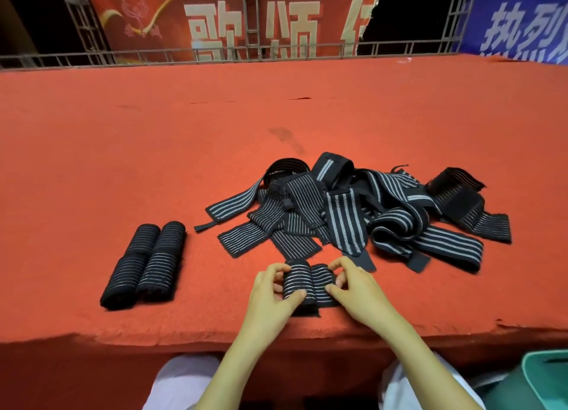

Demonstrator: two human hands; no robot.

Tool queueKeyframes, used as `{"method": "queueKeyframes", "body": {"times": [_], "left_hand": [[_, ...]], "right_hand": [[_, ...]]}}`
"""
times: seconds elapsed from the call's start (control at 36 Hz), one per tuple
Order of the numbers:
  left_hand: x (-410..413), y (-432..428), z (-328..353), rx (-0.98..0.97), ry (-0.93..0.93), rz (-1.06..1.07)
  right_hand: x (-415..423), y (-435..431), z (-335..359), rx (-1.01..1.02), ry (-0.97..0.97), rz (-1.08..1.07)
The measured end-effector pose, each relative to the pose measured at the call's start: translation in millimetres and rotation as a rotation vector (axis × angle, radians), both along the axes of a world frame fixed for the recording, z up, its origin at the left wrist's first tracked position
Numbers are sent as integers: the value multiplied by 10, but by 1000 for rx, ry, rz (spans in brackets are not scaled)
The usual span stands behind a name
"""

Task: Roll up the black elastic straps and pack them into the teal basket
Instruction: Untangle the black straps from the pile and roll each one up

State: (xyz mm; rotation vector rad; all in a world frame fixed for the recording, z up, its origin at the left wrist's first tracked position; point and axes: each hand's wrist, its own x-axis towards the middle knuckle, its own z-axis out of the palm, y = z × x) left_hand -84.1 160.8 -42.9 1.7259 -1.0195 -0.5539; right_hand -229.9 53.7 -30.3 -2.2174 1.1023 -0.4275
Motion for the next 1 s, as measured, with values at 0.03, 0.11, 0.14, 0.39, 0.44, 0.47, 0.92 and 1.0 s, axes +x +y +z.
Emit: {"method": "queueKeyframes", "body": {"times": [0.03,0.11,0.14,0.39,0.44,0.47,0.92,1.0], "left_hand": [[-10,-9,-16,2,2,14],[-43,-37,-27,-1,-17,34],[-57,-50,-26,-3,-34,35],[-286,-169,8,-32,-399,1],[-356,-198,27,-26,-416,-41],[-385,-217,36,-33,-400,-66],[-338,-333,29,4,189,-192],[-271,-268,60,-147,109,-149]], "right_hand": [[-3,-1,20,35,-14,-8],[-14,-20,46,124,-39,-54],[-16,-32,37,135,-34,-63],[-92,-90,65,182,-53,-69],[-127,-107,67,185,-71,-103],[-145,-120,66,183,-84,-118],[-160,-230,138,162,-138,-10],[-95,-156,184,226,-385,97]]}}
